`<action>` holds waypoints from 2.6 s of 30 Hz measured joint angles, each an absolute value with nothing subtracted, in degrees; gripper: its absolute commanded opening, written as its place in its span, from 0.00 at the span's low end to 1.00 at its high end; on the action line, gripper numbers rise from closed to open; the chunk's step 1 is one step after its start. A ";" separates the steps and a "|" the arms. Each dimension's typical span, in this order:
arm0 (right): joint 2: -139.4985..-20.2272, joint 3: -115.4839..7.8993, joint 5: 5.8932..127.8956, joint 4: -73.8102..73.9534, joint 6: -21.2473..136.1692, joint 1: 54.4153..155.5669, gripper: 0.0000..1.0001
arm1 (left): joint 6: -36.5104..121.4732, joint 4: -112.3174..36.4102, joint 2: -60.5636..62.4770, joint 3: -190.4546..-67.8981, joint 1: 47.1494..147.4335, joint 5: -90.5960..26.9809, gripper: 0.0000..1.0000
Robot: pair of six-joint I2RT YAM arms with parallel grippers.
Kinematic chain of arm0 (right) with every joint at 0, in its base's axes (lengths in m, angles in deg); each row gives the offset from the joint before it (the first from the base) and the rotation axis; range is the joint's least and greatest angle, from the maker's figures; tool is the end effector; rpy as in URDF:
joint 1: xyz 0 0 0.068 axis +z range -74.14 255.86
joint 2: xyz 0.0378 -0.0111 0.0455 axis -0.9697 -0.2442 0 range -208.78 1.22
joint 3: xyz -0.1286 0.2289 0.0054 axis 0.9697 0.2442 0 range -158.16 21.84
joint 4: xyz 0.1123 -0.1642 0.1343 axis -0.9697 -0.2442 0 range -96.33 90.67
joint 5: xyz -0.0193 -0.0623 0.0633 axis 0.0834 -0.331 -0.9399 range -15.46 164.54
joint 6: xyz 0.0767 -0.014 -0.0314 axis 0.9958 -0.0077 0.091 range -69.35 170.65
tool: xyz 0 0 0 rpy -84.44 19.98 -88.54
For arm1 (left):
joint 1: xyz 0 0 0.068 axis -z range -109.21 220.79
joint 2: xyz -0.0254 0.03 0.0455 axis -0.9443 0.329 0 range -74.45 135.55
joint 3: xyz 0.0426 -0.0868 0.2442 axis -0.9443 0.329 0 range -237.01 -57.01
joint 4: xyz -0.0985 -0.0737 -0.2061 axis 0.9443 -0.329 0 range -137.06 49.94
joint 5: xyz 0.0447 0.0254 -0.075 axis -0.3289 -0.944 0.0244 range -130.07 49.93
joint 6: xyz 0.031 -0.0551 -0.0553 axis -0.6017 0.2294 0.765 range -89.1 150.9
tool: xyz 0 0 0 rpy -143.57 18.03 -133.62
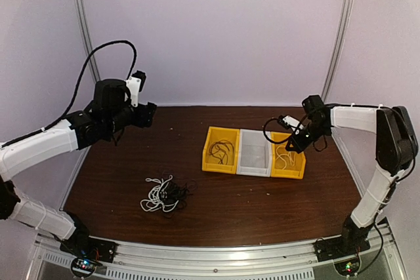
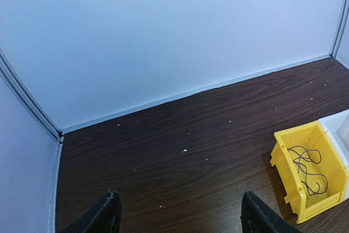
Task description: Untangle the cables
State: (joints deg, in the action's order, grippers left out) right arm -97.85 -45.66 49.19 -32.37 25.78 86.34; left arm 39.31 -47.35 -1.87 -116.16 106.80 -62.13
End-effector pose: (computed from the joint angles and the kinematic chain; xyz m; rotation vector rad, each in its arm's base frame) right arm 0.3293 0.0929 0.1717 -0.9165 2.4425 0.5076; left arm 0.2646 -0.1582 0.3119 0.2036 1.8969 -0.1525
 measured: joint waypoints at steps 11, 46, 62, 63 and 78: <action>-99.86 -46.45 55.40 -32.06 25.76 90.32 0.06 | 39.33 -47.17 -2.14 -115.84 106.80 -61.43 0.77; -81.06 -50.89 44.23 -34.23 19.34 103.33 0.46 | 45.91 -64.26 1.01 -118.87 106.87 -44.67 0.52; -101.80 -60.94 43.60 -31.54 15.88 123.02 0.33 | 55.79 -65.47 -1.92 -102.76 107.57 -32.76 0.61; -103.38 -62.41 43.95 -31.45 16.21 124.09 0.32 | 56.24 -64.96 -1.92 -102.48 107.59 -32.78 0.61; -124.80 -82.27 50.92 -30.12 22.24 129.53 0.38 | 65.03 -59.74 -4.04 -97.10 107.61 -40.43 0.62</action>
